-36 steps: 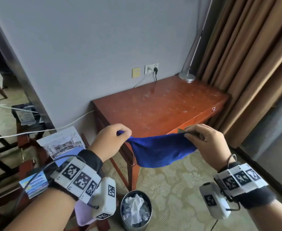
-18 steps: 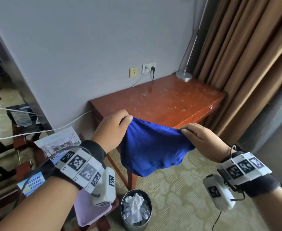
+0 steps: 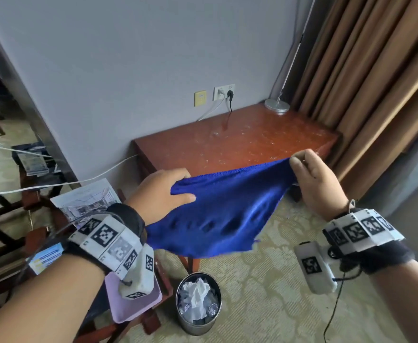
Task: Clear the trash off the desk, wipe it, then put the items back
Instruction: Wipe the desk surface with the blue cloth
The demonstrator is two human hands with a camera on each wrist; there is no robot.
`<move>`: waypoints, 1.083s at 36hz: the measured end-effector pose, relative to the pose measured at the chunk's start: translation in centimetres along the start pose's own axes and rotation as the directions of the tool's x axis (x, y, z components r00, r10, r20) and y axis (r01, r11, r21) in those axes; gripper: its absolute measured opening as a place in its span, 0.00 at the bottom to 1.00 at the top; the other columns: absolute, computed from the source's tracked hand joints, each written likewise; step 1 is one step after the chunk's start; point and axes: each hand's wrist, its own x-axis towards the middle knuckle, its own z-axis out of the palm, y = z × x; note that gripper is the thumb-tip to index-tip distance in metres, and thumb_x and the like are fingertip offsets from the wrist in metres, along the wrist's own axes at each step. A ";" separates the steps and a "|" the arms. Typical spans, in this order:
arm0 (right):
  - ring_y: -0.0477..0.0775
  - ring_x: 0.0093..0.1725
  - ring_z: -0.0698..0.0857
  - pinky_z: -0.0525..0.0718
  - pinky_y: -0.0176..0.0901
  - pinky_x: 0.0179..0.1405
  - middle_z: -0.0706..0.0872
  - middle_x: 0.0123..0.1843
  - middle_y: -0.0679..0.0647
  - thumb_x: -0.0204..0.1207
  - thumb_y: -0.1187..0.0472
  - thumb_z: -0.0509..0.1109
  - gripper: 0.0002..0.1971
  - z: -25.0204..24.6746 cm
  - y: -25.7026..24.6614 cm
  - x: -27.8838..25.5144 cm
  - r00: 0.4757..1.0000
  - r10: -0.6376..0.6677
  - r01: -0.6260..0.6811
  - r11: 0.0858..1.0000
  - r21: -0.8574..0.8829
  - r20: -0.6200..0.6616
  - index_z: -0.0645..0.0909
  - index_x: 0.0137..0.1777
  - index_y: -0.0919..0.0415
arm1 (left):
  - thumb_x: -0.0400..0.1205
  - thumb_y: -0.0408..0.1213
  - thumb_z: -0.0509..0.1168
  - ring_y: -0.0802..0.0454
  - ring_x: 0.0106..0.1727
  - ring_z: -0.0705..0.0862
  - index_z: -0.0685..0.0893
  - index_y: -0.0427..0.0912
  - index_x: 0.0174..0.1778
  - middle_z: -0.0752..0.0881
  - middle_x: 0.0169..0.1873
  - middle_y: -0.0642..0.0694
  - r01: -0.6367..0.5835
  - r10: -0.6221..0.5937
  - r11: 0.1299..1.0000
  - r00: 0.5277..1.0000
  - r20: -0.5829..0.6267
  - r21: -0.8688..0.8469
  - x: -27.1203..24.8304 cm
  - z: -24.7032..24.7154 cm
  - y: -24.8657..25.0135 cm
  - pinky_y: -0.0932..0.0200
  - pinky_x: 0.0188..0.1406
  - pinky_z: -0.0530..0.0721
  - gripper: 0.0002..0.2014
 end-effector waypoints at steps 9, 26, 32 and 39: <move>0.41 0.31 0.69 0.70 0.37 0.35 0.70 0.32 0.44 0.85 0.57 0.57 0.10 -1.4 1.5 1.1 0.993 0.039 -0.024 0.991 0.132 -0.115 0.72 0.41 0.50 | 0.78 0.45 0.72 0.47 0.35 0.80 0.79 0.39 0.35 0.82 0.30 0.44 0.219 -0.231 0.966 0.970 0.074 0.140 -1.4 2.9 -0.6 0.58 0.34 0.72 0.14; 0.42 0.41 0.83 0.82 0.29 0.40 0.85 0.47 0.54 0.72 0.75 0.66 0.19 -9.1 5.1 -6.0 0.889 0.384 -0.447 0.845 0.293 0.248 0.79 0.59 0.58 | 0.64 0.51 0.78 0.63 0.36 0.83 0.89 0.54 0.38 0.87 0.33 0.55 0.178 -0.084 0.726 0.982 0.171 -0.664 -1.5 5.8 3.5 0.73 0.39 0.79 0.11; 0.54 0.40 0.82 0.80 0.52 0.45 0.86 0.39 0.54 0.59 0.64 0.64 0.16 -9.7 5.0 -7.4 0.860 0.475 -0.497 0.863 0.093 0.186 0.83 0.47 0.54 | 0.79 0.36 0.71 0.65 0.31 0.77 0.85 0.48 0.41 0.83 0.29 0.59 0.146 -0.139 0.724 0.988 0.065 -0.674 -0.7 8.1 2.4 0.77 0.32 0.73 0.03; 0.39 0.28 0.74 0.74 0.32 0.31 0.79 0.32 0.47 0.69 0.76 0.69 0.14 -10.7 7.4 -7.0 0.903 0.418 -0.421 0.907 0.006 0.100 0.77 0.40 0.54 | 0.75 0.51 0.70 0.66 0.32 0.75 0.84 0.59 0.41 0.80 0.30 0.62 0.159 -0.198 0.758 0.980 0.009 -0.632 0.3 10.2 3.1 0.68 0.37 0.73 0.03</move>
